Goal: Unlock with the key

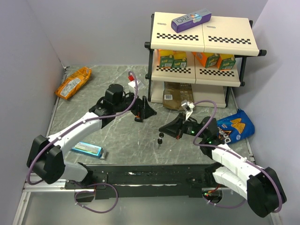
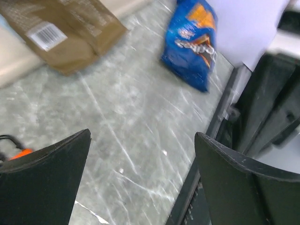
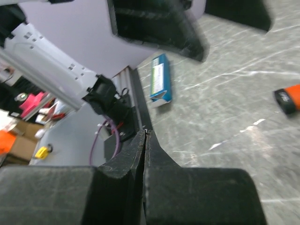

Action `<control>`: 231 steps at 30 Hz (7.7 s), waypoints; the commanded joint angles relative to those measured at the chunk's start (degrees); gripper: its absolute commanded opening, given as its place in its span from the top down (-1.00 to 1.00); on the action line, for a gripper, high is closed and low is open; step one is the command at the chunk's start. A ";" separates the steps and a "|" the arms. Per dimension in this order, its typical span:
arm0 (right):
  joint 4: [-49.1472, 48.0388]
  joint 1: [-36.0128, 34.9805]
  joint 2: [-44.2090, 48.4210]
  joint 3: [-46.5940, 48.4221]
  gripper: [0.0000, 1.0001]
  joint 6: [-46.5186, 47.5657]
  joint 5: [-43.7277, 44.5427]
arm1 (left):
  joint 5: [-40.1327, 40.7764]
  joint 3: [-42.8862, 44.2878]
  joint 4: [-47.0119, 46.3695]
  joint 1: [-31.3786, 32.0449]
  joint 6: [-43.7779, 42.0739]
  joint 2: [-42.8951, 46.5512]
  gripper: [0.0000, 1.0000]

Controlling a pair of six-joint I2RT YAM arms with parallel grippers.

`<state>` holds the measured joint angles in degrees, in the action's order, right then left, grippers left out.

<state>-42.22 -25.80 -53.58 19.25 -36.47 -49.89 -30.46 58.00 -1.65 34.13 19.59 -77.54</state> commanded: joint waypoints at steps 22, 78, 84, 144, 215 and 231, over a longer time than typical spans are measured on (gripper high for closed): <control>-3.57 3.21 3.75 1.85 1.00 -4.13 1.20 | -26.58 0.45 -8.46 9.55 0.79 -5.43 -0.31; -1.38 3.74 7.79 -1.14 0.69 -3.88 3.57 | -22.19 -3.51 -16.11 10.96 5.63 -2.36 0.98; -0.58 3.65 7.36 -0.79 0.83 -2.64 1.73 | -21.57 -3.59 -16.54 10.96 5.80 -1.83 0.98; 32.90 4.01 25.81 -1.40 1.00 12.39 24.14 | 32.31 20.31 26.87 0.24 -1.22 -33.03 -0.26; -1.81 -11.82 -37.11 15.30 1.00 -8.27 26.51 | 34.06 9.06 14.22 4.01 13.28 -16.77 0.98; -3.31 -10.41 -42.22 17.23 1.00 -9.15 25.19 | 33.89 8.98 13.95 4.37 13.36 -16.59 0.98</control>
<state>-41.50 -37.45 -94.72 33.85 -44.71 -23.68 2.94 66.76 15.66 38.11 31.40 -97.62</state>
